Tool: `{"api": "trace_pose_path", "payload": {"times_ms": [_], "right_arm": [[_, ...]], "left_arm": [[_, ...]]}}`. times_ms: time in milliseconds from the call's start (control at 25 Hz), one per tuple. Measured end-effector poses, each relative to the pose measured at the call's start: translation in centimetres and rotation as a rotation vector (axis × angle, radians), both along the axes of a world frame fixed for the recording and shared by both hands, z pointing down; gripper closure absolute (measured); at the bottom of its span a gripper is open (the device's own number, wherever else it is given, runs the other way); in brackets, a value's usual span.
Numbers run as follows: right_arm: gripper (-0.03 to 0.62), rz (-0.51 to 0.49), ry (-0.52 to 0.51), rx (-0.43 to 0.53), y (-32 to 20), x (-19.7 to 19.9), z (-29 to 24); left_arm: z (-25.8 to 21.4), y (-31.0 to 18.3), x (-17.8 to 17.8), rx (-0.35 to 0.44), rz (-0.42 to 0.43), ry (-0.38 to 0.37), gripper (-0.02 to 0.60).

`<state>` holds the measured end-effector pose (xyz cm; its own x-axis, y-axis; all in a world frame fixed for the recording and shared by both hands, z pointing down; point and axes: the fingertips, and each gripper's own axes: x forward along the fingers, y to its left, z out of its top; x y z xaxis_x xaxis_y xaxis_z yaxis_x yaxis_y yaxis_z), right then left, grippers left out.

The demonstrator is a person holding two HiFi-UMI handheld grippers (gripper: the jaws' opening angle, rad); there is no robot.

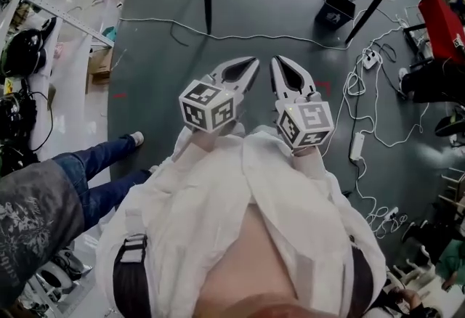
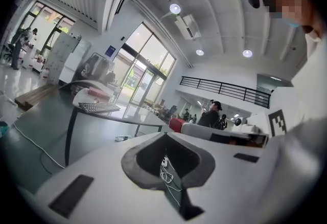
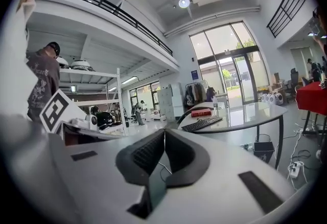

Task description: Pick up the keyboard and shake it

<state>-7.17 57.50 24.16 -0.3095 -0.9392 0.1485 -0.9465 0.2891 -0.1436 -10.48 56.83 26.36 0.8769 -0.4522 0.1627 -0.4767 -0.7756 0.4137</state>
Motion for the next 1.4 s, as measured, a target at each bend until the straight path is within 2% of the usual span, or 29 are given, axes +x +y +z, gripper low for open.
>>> {"api": "trace_pose_path", "payload": {"times_ms": [200, 560, 840, 1040, 1400], "right_arm": [[0.565, -0.002, -0.001, -0.025, -3.5, 0.9, 0.9], [0.565, -0.020, -0.006, -0.027, -12.6, 2.8, 2.1], [0.565, -0.030, 0.002, -0.017, -21.7, 6.7, 1.4], [0.565, -0.083, 0.003, -0.004, -28.1, 9.1, 0.2], [0.565, -0.104, 0.017, -0.003, -37.3, 14.5, -0.1]], "left_arm": [[1.2, -3.3, 0.9, -0.019, 0.014, -0.015, 0.568], [2.8, -12.0, 2.4, -0.047, -0.028, -0.024, 0.568], [2.6, -20.7, 6.3, -0.038, -0.031, -0.048, 0.568], [1.6, -27.2, 9.6, -0.029, -0.044, -0.031, 0.568], [1.3, -36.5, 15.1, -0.023, -0.068, -0.023, 0.568]]}}
